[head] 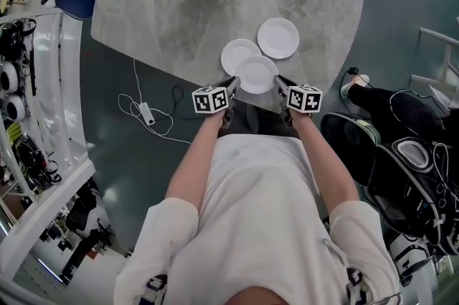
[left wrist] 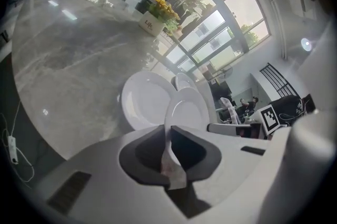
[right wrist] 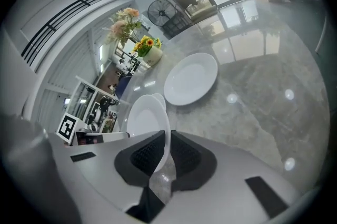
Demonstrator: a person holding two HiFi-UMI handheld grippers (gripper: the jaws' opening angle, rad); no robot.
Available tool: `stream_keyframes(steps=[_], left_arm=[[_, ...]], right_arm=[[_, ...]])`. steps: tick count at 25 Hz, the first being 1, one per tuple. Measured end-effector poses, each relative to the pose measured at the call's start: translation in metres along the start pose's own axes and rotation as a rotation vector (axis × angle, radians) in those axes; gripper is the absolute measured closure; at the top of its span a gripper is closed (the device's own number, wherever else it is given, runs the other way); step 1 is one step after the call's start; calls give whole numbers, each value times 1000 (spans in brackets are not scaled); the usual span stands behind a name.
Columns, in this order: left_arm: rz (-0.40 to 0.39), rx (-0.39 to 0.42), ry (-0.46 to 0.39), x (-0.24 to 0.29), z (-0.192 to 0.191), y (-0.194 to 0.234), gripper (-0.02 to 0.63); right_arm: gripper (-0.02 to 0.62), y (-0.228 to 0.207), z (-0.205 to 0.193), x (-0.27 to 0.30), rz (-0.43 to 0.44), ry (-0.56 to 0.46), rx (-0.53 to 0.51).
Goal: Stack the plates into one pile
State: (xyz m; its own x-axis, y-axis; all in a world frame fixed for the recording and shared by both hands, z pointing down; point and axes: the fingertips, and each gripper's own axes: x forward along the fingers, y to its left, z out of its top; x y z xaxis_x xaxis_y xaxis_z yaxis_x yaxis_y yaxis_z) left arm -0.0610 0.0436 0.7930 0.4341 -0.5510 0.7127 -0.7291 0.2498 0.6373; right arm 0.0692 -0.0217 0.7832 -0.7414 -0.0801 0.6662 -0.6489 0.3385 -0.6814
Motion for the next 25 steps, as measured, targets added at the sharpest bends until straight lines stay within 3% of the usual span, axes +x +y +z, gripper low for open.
stream_keyframes(steps=[9,25], left_arm=[[15,13,-7,-17,19,25,566],[93,155,55,-11,48,49,556]], right_arm=[[543,26,8,26,-12,27,-31],[541,33,20,57,-101,63,-144]])
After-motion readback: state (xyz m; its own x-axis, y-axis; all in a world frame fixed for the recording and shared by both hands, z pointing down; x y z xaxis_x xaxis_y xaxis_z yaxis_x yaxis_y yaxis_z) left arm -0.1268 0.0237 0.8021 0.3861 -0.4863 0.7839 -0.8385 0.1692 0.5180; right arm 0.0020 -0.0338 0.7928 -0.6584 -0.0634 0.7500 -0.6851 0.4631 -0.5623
